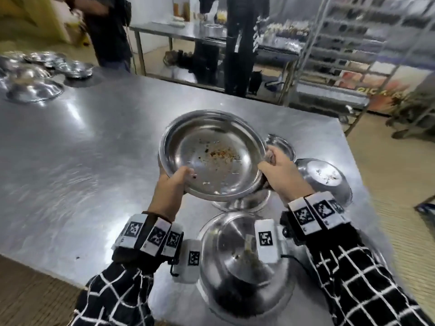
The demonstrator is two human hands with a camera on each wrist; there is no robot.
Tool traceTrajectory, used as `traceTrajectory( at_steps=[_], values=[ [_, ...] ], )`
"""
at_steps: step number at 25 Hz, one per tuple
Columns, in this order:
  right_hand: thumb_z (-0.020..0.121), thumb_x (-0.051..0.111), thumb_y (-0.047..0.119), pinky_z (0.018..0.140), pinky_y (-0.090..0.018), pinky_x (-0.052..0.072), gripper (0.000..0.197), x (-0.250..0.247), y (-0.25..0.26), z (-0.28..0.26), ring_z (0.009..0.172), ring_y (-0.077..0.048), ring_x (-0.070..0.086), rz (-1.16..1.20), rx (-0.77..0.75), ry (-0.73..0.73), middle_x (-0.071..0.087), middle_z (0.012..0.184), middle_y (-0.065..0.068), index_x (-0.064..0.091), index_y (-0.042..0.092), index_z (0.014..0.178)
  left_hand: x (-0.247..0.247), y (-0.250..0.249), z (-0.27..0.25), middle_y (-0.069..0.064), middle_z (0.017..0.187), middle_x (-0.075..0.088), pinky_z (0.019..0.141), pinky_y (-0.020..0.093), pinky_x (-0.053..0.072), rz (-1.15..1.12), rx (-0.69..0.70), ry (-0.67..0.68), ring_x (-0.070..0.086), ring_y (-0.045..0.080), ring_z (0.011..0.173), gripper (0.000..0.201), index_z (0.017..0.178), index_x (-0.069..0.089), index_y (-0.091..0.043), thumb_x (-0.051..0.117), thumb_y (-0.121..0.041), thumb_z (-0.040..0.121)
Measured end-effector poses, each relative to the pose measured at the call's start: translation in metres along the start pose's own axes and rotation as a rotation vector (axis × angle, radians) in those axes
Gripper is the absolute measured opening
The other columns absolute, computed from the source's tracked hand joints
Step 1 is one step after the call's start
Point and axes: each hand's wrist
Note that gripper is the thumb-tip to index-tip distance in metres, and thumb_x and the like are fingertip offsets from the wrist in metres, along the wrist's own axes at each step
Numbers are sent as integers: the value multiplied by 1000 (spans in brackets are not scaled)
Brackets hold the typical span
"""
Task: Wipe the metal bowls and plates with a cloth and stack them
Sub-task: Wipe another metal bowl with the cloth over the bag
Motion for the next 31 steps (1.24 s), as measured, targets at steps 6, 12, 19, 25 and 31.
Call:
traceTrajectory(
  at_steps=[6, 12, 19, 25, 31],
  values=[
    [92, 53, 16, 77, -42, 55, 18, -132, -41, -115, 79, -27, 60, 110, 73, -400, 59, 88, -5, 53, 29, 104, 133, -7, -52, 7, 76, 60, 58, 27, 48, 36, -68, 434, 59, 21, 68, 23, 100, 57, -14, 58, -20, 78],
    [92, 53, 16, 84, -45, 54, 15, -237, -96, -236, 89, -21, 65, 131, 195, -695, 64, 91, -1, 53, 30, 94, 255, 18, -150, 4, 83, 66, 67, 32, 53, 82, -146, 718, 64, 20, 74, 17, 101, 57, -23, 53, -13, 89],
    [85, 57, 28, 92, -48, 49, 20, -349, -172, -350, 98, -20, 62, 129, 239, -802, 64, 99, 0, 49, 22, 103, 362, 71, -278, 9, 91, 64, 54, 28, 50, 24, -228, 797, 61, 21, 73, 25, 116, 53, -19, 49, -14, 91],
    [97, 35, 52, 109, -41, 35, 44, -405, -245, -410, 125, -16, 46, 1, 386, -730, 51, 133, 6, 47, 31, 134, 412, 127, -342, 5, 118, 65, 94, 38, 48, 118, -293, 713, 61, 25, 109, 56, 130, 53, -18, 55, -47, 83],
    [100, 43, 28, 98, -27, 44, 36, -425, -280, -413, 115, -7, 52, -232, 196, -636, 54, 126, 10, 46, 29, 136, 420, 142, -358, 0, 129, 54, 105, 30, 33, 404, -115, 827, 48, 19, 123, 62, 137, 47, -15, 41, -59, 93]
  ],
)
Point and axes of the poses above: each hand's wrist, its own z-axis towards the middle knuckle, its own x-axis out of the palm, y = z × x
